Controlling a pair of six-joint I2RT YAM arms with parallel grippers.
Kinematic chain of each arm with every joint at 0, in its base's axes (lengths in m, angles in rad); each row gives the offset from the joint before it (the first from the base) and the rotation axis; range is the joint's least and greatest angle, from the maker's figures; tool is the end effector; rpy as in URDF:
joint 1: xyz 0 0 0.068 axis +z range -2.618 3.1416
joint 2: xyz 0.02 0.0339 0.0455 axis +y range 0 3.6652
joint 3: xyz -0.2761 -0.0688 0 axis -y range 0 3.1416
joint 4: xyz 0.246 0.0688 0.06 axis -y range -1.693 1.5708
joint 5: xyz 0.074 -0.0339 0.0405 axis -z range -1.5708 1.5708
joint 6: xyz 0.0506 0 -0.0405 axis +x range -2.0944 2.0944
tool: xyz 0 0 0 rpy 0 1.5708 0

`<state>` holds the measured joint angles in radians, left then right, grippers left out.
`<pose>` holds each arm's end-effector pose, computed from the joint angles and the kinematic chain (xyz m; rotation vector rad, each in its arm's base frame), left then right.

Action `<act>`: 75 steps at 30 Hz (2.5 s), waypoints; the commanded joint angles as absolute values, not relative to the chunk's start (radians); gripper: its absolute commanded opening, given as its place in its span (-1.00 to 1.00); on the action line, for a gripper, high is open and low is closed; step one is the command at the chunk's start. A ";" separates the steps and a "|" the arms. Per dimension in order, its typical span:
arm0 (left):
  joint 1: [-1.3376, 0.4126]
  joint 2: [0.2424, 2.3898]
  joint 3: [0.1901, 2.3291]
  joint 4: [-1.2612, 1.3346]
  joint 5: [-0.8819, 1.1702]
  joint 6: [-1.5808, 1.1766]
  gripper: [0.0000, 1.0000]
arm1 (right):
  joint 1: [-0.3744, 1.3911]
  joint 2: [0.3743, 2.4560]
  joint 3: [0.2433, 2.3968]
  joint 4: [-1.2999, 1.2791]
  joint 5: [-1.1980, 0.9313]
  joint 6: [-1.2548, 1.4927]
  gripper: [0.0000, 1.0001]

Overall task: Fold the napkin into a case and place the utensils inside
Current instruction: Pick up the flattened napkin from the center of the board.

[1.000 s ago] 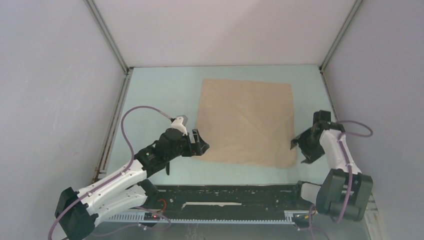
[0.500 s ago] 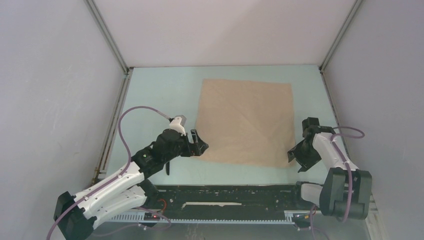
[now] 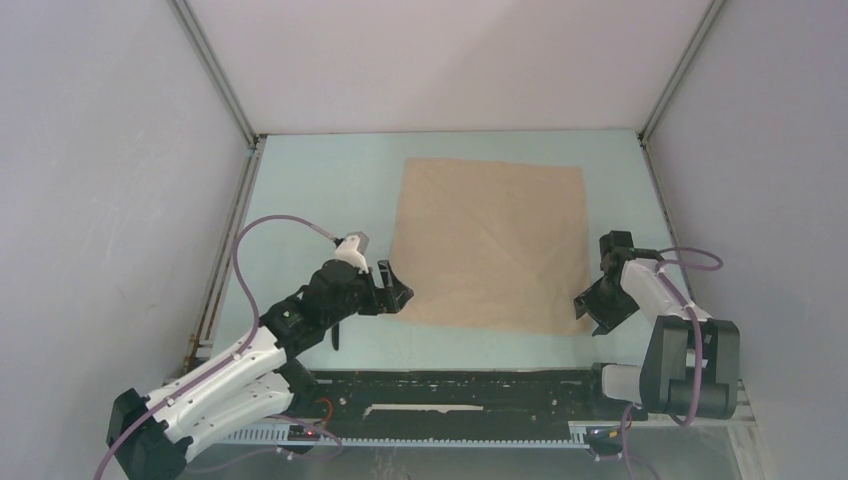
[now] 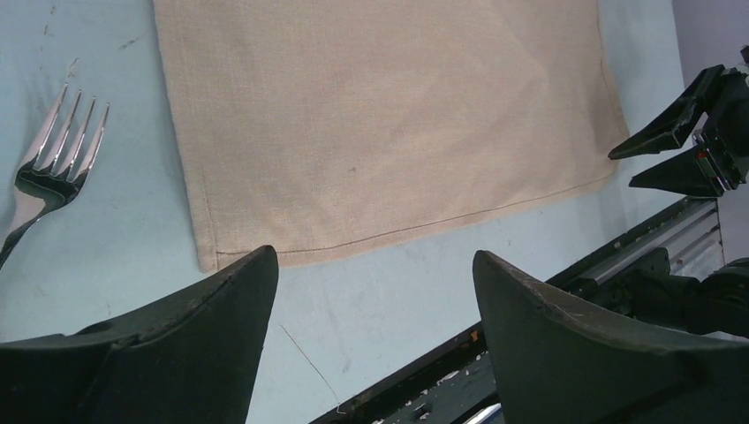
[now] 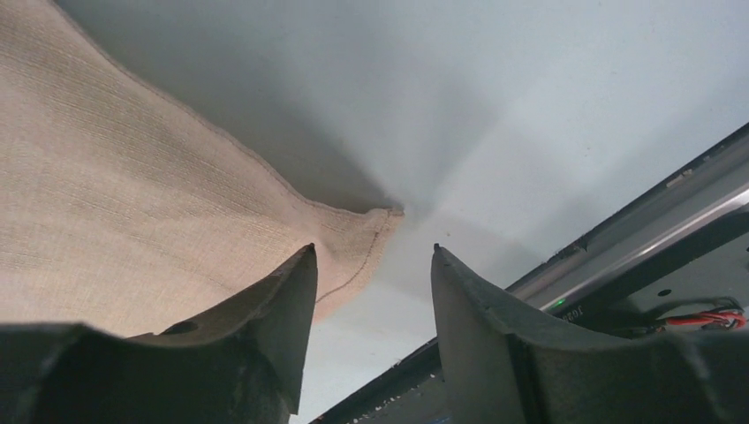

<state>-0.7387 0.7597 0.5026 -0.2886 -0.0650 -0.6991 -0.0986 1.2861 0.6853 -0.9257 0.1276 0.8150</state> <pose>0.1349 -0.1184 0.2345 0.0033 2.2168 -0.7671 0.1833 -0.0246 0.1648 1.3498 2.7366 -0.1589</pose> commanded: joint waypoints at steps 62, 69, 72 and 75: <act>-0.678 1.577 0.937 -0.823 -0.247 -1.413 0.23 | -0.090 1.124 0.451 -0.690 0.044 0.840 -1.00; -0.673 1.606 0.897 -0.791 -0.247 -1.428 0.18 | -0.094 1.111 0.451 -0.705 0.046 0.843 -1.00; -0.664 1.642 0.891 -0.766 -0.239 -1.424 0.14 | -0.094 1.102 0.451 -0.712 0.053 0.843 -1.00; -0.661 1.666 0.878 -0.740 -0.245 -1.423 0.06 | -0.095 1.097 0.451 -0.716 0.056 0.844 -1.00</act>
<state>-0.6708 1.6066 0.9051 -0.7956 -0.2153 -1.3983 -0.0914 1.0954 0.4892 -0.6880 0.0196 0.8543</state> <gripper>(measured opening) 0.565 0.015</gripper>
